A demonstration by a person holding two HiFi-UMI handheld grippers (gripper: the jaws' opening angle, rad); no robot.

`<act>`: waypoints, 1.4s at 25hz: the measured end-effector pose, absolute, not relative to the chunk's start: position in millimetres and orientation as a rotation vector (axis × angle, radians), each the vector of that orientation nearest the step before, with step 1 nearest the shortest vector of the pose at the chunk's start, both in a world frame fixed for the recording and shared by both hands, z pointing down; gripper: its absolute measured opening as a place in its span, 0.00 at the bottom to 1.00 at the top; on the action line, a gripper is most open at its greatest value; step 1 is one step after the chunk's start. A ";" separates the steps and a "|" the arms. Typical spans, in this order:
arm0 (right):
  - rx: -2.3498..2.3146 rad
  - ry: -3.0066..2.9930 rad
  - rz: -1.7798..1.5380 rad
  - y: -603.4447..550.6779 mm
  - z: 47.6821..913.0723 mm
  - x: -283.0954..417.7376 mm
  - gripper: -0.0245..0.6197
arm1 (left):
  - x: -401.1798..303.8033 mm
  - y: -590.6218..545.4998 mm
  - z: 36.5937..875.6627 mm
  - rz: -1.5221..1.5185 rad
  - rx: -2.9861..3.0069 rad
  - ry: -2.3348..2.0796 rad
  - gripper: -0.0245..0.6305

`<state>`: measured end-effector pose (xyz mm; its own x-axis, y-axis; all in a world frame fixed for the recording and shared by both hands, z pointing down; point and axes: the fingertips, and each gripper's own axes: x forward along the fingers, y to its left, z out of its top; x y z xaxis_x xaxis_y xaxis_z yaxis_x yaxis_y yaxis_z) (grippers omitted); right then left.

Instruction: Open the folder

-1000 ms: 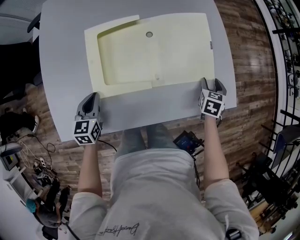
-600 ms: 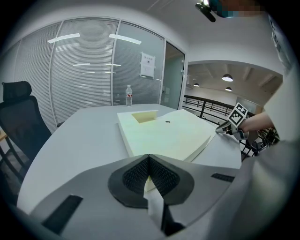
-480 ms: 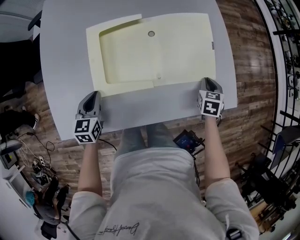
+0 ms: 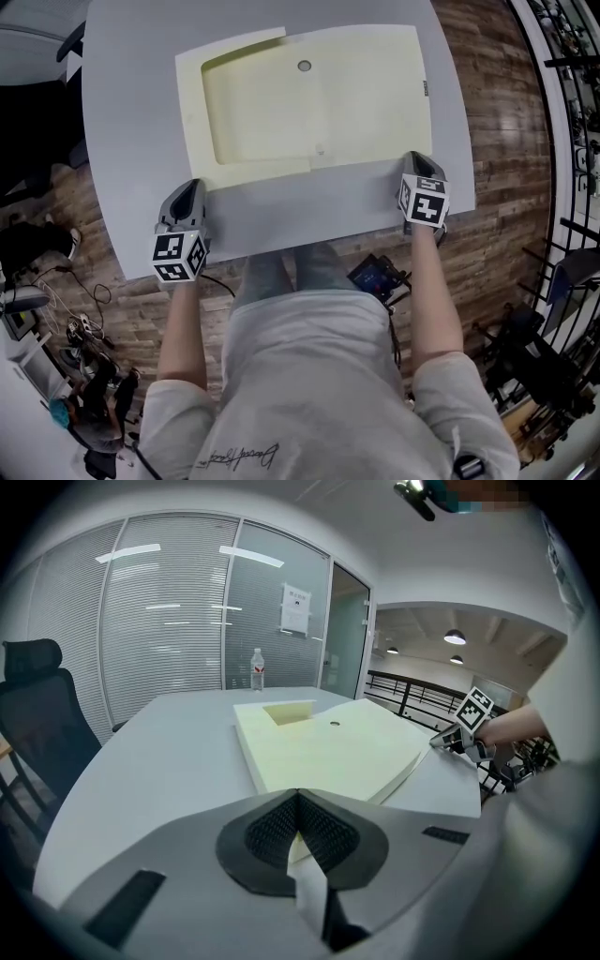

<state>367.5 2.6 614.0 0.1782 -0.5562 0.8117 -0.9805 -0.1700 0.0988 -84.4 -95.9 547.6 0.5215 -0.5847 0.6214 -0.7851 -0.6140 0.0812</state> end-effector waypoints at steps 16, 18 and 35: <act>2.011 -1.491 0.761 -10.1 551.9 354.0 0.08 | -75.6 -105.0 528.2 0.828 2.486 -1.112 0.05; 2.034 -1.524 0.746 -12.3 538.9 348.9 0.08 | -68.9 -101.6 518.2 0.798 2.518 -1.085 0.05; 1.829 -1.951 0.561 -20.2 451.0 215.9 0.08 | -44.4 -59.3 428.2 0.458 2.638 -0.824 0.05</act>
<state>215.9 -20.2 451.0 -0.0584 -0.8349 0.5473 -0.9981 0.0602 -0.0147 -44.4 -59.3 428.2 0.7801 -0.4836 0.3970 -0.5925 -0.7748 0.2206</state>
